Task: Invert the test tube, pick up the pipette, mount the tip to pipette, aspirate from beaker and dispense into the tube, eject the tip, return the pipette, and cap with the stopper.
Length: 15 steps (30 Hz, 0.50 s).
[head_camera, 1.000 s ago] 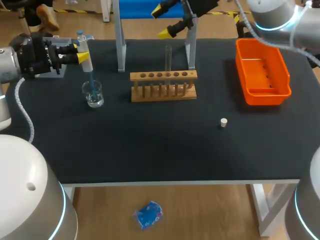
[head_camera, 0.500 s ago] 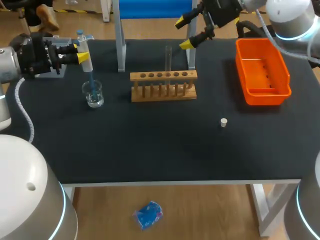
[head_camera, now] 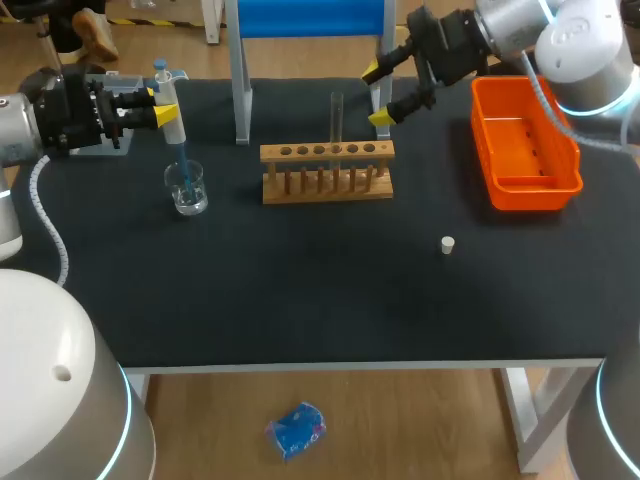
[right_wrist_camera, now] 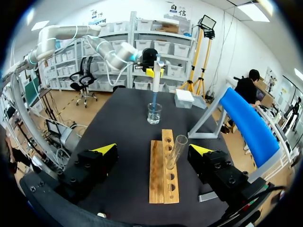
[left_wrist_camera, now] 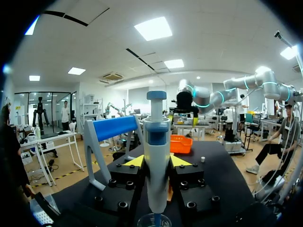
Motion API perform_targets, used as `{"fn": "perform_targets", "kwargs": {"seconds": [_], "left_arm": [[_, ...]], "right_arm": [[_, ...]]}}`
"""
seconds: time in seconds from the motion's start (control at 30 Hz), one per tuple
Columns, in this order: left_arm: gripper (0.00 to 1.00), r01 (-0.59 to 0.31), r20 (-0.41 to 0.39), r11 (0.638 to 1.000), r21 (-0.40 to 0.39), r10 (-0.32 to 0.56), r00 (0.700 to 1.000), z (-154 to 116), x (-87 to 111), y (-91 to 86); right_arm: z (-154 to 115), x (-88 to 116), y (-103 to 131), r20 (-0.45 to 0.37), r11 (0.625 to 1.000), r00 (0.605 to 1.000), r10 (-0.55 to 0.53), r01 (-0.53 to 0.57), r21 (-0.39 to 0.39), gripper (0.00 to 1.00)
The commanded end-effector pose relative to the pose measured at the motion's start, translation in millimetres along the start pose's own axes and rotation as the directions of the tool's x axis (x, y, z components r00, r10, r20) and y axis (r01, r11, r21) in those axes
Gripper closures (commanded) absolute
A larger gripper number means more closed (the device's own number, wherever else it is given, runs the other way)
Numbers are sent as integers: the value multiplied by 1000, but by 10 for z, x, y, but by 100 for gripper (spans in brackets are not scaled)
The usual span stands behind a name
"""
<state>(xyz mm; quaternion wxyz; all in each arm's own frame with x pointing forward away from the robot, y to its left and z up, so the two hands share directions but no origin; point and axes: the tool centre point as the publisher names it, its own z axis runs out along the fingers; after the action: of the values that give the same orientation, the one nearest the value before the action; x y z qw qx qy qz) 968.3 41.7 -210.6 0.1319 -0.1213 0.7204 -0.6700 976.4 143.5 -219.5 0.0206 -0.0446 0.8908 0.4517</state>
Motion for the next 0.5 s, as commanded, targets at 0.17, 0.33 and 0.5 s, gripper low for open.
{"fn": "perform_targets", "kwargs": {"seconds": [0.17,0.33,0.5], "left_arm": [[100,1,0,1000,-2,-1,1000,-3,0,-9],[100,1,0,1000,-2,-1,1000,-3,0,-9],[100,1,0,1000,-2,-1,1000,-3,0,-9]], "right_arm": [[96,-78,-188,-2,1000,1000,10,-10,20,0],[121,-159,-247,-4,1000,1000,13,-13,22,0],[149,-223,-282,-12,1000,1000,12,-12,18,0]]}}
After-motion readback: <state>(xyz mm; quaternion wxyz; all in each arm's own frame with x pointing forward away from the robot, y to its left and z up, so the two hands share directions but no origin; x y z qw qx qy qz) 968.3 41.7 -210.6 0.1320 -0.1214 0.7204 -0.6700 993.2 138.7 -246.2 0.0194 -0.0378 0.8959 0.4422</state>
